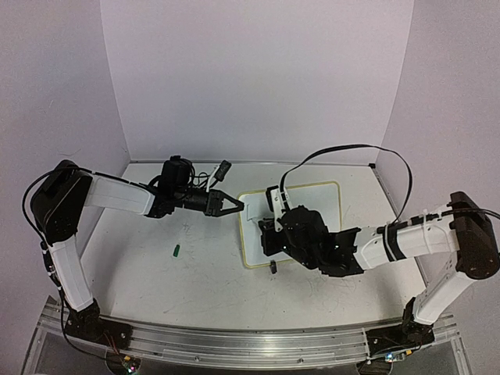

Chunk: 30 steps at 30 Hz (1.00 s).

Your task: Write a sentence on the whiteboard

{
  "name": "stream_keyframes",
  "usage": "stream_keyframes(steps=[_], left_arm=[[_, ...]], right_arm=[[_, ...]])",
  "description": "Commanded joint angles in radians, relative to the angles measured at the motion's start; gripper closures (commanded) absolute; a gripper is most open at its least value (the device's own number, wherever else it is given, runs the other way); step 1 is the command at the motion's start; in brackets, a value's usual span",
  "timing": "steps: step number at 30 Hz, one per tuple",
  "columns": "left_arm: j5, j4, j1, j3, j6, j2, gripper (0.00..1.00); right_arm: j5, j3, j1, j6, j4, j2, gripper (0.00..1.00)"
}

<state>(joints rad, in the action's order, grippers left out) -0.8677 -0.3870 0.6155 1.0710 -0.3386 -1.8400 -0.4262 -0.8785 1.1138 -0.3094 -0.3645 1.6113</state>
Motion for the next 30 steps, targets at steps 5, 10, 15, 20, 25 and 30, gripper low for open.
stream_keyframes(steps=[5,10,15,20,25,30], left_arm=[[-0.022,-0.023,0.013,-0.006,0.006,0.021,1.0],[-0.025,-0.023,0.013,-0.005,0.006,0.019,1.0],[-0.026,-0.023,0.013,-0.006,0.006,0.021,1.0],[-0.026,-0.022,0.014,-0.006,0.006,0.022,1.0],[-0.026,-0.023,0.013,-0.006,0.006,0.024,1.0],[-0.027,-0.023,0.013,-0.008,0.007,0.024,1.0]], right_arm=[[-0.029,0.05,-0.005,-0.018,0.007,-0.094,1.0],[0.04,0.063,-0.007,0.034,-0.065,-0.099,1.0],[0.028,0.037,-0.007,0.042,-0.089,-0.069,1.0],[-0.014,0.03,-0.016,0.035,-0.096,-0.067,1.0],[-0.011,0.023,-0.022,0.038,-0.097,-0.058,1.0],[-0.014,0.015,-0.022,0.042,-0.099,-0.048,1.0]])
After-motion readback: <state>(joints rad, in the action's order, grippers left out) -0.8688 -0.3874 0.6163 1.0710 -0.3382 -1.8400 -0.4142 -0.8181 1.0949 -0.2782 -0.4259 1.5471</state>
